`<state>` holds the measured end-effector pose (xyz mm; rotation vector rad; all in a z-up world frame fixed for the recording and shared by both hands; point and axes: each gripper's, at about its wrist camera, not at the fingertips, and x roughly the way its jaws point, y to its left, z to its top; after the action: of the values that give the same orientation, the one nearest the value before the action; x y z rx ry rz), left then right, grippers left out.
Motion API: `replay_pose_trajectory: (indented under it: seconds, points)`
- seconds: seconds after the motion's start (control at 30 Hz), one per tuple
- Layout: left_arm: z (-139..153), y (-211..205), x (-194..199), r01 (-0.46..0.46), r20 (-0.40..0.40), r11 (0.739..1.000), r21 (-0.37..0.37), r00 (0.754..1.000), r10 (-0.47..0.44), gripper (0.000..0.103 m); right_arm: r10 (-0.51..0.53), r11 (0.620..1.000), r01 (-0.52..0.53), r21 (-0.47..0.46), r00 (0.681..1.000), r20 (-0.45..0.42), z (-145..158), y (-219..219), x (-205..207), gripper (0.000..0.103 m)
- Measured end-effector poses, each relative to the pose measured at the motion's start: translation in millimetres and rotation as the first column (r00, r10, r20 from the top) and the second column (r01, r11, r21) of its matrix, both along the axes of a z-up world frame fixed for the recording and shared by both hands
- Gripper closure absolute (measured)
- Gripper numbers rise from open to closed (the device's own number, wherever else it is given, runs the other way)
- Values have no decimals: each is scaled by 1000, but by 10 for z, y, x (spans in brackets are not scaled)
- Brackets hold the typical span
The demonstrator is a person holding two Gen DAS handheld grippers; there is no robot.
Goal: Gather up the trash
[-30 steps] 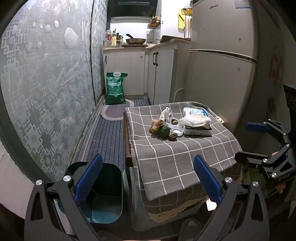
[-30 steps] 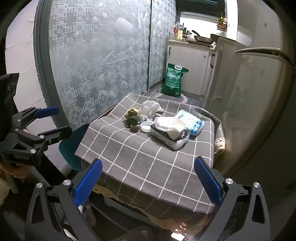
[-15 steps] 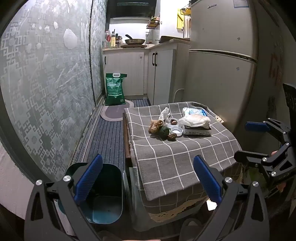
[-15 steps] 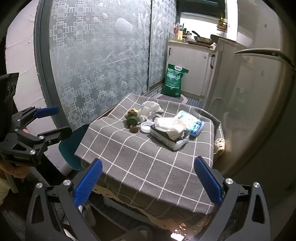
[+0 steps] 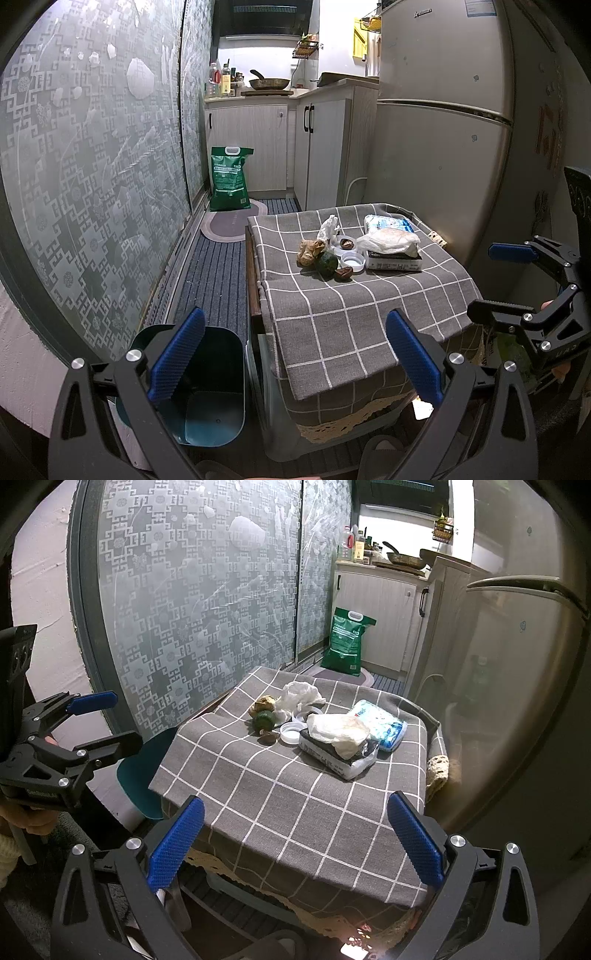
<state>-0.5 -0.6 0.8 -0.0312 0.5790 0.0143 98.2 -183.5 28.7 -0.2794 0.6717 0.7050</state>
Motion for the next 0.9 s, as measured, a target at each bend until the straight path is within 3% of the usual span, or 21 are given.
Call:
replay_pose_trajectory:
  seconds: [0.9]
  points:
    - [2,44,-3,0,2,1000,2,1000,0,3,0,1000,0,3,1000,1,11,-13,15,3]
